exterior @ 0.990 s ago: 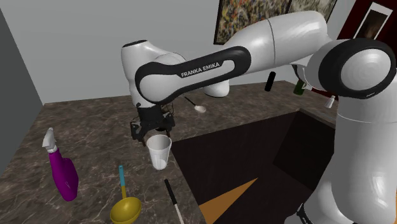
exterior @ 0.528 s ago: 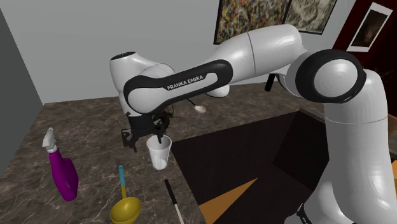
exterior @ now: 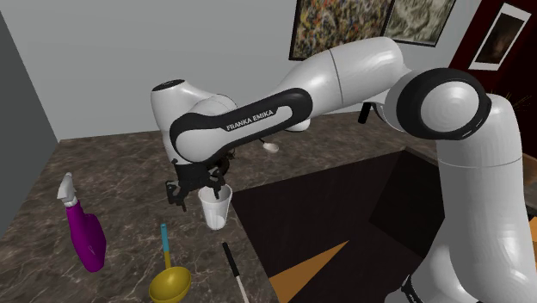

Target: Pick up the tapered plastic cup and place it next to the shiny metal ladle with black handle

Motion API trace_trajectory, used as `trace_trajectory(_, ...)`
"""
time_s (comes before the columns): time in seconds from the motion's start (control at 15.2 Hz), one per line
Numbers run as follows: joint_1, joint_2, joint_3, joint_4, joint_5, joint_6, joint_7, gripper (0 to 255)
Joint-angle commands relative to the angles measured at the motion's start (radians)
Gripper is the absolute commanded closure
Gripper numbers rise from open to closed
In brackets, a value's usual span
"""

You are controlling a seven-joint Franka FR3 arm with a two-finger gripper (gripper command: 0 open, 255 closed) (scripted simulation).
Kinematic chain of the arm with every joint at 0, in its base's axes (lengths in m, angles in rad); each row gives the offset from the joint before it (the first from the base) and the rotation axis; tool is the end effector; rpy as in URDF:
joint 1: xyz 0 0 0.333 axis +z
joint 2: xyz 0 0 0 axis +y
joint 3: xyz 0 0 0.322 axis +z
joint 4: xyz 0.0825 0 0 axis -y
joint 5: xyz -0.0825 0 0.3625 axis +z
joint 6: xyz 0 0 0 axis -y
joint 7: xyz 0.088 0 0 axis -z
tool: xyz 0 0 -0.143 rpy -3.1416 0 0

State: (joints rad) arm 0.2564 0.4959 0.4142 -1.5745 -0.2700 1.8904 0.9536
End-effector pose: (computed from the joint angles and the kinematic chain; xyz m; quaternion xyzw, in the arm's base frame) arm 0.5420 0.3534 0.3402 0.9918 -0.1055 -0.0260 0.0671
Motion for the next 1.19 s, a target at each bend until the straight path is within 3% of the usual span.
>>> trace_trajectory(0.0, 0.0, 0.0, 0.0, 0.0, 0.0, 0.0, 0.0, 0)
trace_trajectory(0.13, 0.0, 0.0, 0.0, 0.0, 0.0, 0.0, 0.0, 0)
trace_trajectory(0.2, 0.0, 0.0, 0.0, 0.0, 0.0, 0.0, 0.0, 255)
trace_trajectory(0.79, 0.0, 0.0, 0.0, 0.0, 0.0, 0.0, 0.0, 255)
trace_trajectory(1.12, -0.001, -0.022, 0.006, 0.036, 0.011, -0.055, -0.01, 255)
